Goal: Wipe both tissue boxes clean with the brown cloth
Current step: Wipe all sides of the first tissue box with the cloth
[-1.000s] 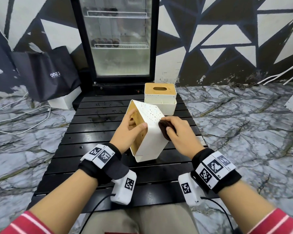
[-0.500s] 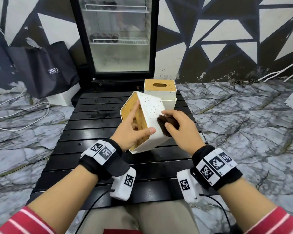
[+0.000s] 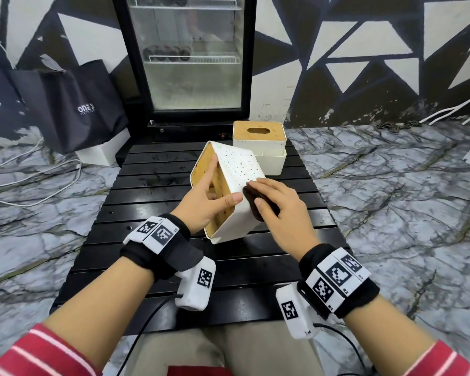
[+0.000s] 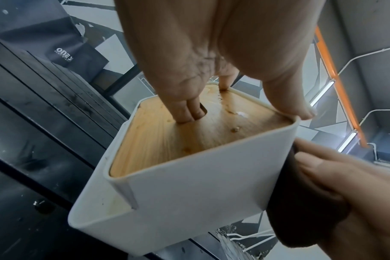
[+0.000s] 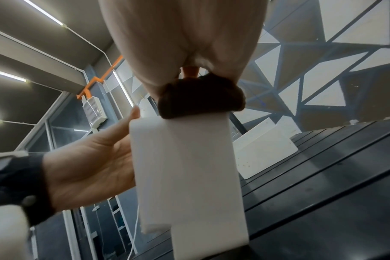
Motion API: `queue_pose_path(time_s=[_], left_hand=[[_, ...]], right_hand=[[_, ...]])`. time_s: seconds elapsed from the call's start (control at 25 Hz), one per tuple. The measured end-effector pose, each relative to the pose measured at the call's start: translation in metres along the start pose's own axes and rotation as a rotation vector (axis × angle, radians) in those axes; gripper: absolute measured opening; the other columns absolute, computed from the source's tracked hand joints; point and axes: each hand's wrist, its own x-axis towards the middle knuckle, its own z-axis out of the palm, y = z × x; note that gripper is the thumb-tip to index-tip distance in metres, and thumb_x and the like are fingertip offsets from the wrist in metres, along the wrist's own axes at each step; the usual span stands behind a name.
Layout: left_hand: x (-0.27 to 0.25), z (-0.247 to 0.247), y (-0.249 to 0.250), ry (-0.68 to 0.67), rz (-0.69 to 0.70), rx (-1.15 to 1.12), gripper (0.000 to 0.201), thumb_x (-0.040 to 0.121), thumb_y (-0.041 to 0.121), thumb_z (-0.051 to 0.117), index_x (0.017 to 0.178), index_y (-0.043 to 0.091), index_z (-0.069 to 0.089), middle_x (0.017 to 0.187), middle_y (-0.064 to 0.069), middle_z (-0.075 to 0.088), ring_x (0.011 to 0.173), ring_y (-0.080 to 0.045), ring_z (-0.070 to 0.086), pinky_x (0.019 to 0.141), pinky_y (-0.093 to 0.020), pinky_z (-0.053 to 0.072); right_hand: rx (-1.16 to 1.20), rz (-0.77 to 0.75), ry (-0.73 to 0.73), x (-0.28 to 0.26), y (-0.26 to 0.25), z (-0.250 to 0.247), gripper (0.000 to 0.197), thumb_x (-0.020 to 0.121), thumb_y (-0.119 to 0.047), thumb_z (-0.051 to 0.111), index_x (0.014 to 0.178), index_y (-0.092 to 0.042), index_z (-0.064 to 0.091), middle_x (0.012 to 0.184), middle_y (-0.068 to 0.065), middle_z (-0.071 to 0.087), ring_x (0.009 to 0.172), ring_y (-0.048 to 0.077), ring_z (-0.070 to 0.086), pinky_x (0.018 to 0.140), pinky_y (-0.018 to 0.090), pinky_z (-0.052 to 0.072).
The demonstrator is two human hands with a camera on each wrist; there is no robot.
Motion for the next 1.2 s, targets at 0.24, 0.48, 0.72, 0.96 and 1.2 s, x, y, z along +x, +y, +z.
queue_pose_path(time_s=[0.24, 0.48, 0.72, 0.96, 1.2], left_hand=[[0.002, 0.0, -0.004, -0.001, 0.004, -0.035, 0.112, 0.064, 0.049, 0.076, 0.147, 0.043, 0.001, 0.141, 0.008, 0.045, 0.104, 0.005, 0.058, 0.095, -0.018, 0.045], [0.0, 0.003, -0.005, -0.004, -0.017, -0.028, 0.108, 0.066, 0.045, 0.072, 0.146, 0.045, 0.0, 0.135, 0.011, 0.049, 0.11, -0.011, 0.059, 0.099, -0.025, 0.044], [0.001, 0.004, 0.0, -0.061, -0.02, -0.044, 0.111, 0.06, 0.055, 0.071, 0.143, 0.05, -0.001, 0.13, 0.018, 0.051, 0.117, -0.03, 0.055, 0.105, -0.042, 0.041], [0.003, 0.002, -0.001, -0.084, -0.007, -0.034, 0.116, 0.058, 0.061, 0.074, 0.144, 0.05, -0.004, 0.14, 0.015, 0.045, 0.119, -0.028, 0.055, 0.106, -0.044, 0.04], [0.003, 0.002, -0.003, -0.089, 0.005, -0.051, 0.109, 0.069, 0.045, 0.072, 0.146, 0.044, -0.005, 0.137, 0.012, 0.047, 0.117, -0.02, 0.056, 0.105, -0.036, 0.042]], right_hand=[[-0.01, 0.039, -0.021, 0.01, -0.005, 0.002, 0.033, 0.091, -0.017, 0.05, 0.123, -0.025, 0.056, 0.131, -0.005, 0.052, 0.119, 0.018, 0.039, 0.095, 0.011, 0.019], [0.051, -0.012, -0.026, 0.003, 0.004, -0.005, 0.032, 0.09, -0.021, 0.052, 0.122, -0.027, 0.057, 0.129, -0.007, 0.052, 0.119, 0.016, 0.041, 0.103, 0.024, 0.027], [0.073, -0.057, -0.049, 0.009, -0.009, 0.001, 0.034, 0.088, -0.023, 0.054, 0.121, -0.029, 0.057, 0.127, -0.011, 0.052, 0.119, 0.016, 0.04, 0.103, 0.022, 0.026], [0.066, -0.018, -0.067, 0.024, -0.01, -0.005, 0.032, 0.089, -0.02, 0.055, 0.12, -0.03, 0.058, 0.127, -0.009, 0.053, 0.119, 0.017, 0.042, 0.104, 0.024, 0.028], [0.067, -0.086, -0.121, 0.016, -0.005, -0.007, 0.035, 0.09, -0.018, 0.055, 0.122, -0.032, 0.056, 0.126, -0.013, 0.05, 0.121, 0.016, 0.04, 0.102, 0.021, 0.025]])
